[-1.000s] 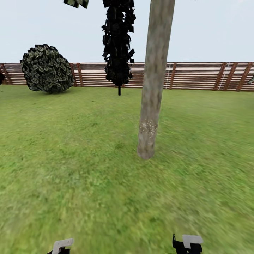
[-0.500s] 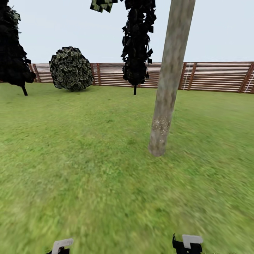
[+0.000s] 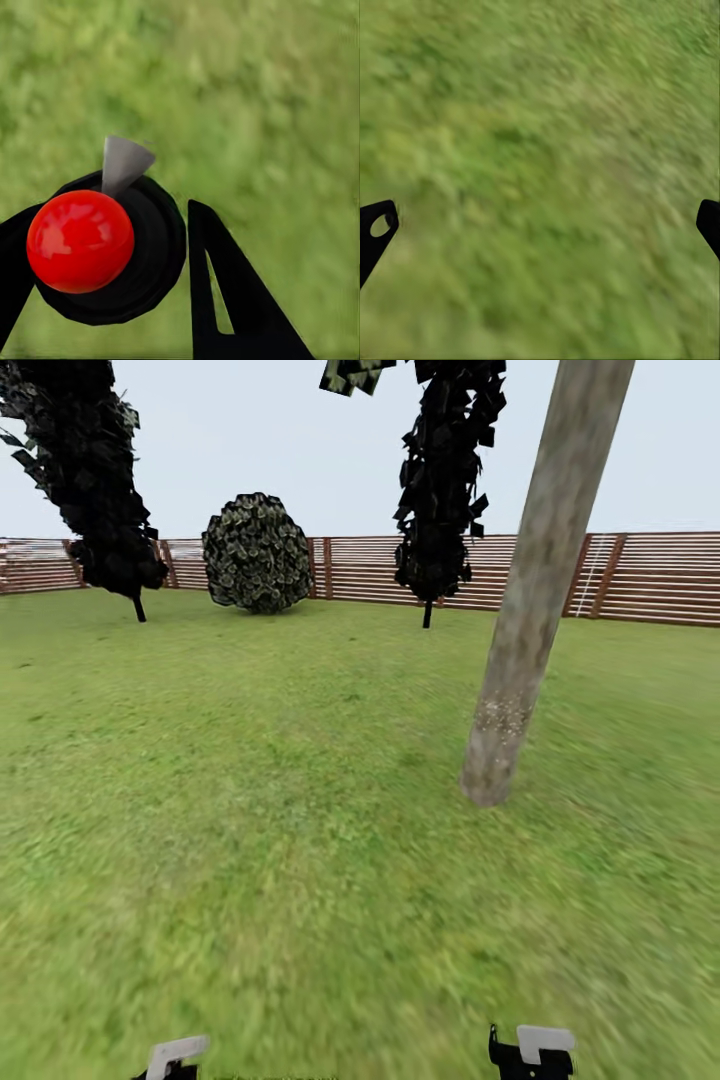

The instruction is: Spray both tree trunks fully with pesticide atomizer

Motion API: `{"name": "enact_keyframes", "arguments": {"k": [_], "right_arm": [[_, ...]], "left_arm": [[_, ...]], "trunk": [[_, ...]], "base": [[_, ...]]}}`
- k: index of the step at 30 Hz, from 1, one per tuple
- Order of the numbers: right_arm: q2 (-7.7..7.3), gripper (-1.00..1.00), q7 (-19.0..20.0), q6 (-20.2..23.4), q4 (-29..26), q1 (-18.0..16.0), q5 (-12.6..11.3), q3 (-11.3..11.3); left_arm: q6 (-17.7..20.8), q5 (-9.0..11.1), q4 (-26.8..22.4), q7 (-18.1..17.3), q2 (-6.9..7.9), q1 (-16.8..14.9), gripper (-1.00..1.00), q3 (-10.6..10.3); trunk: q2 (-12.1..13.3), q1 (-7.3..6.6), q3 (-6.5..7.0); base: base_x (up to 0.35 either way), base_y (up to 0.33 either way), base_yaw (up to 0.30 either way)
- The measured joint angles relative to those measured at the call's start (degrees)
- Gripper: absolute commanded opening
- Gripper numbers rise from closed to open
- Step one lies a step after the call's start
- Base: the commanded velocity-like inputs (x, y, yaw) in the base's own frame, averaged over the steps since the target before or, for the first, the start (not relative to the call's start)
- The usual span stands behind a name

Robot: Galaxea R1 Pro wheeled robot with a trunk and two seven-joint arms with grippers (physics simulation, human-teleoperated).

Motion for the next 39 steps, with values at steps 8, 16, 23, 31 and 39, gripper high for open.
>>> {"name": "enact_keyframes", "arguments": {"k": [8,16,23,31,39], "right_arm": [[0.00,1.00,0.0,0.0,0.0,0.0,0.0,0.0],[0.00,1.00,0.0,0.0,0.0,0.0,0.0,0.0],[0.00,1.00,0.0,0.0,0.0,0.0,0.0,0.0],[0.00,1.00,0.0,0.0,0.0,0.0,0.0,0.0],[0.00,1.00,0.0,0.0,0.0,0.0,0.0,0.0]], "left_arm": [[0.0,-0.1,0.0,-0.1,-0.01,0.0,-1.00,0.0],[0.1,-0.1,0.0,0.0,-0.08,0.0,-1.00,0.0],[0.2,0.0,0.0,0.1,-0.09,0.0,-1.00,0.1],[0.0,4.4,0.0,0.0,0.44,0.0,-1.00,0.7],[-0.1,5.2,0.0,-0.1,0.43,0.0,-1.00,0.7]], "trunk": [[0.0,0.00,-0.14],[0.0,0.00,-0.16],[0.0,0.00,-0.16],[0.0,0.00,-0.16],[0.0,0.00,-0.16]], "base": [[0.000,0.000,0.282],[0.000,0.000,0.282],[0.000,0.000,0.282],[0.000,0.000,0.282],[0.000,0.000,0.282]]}}
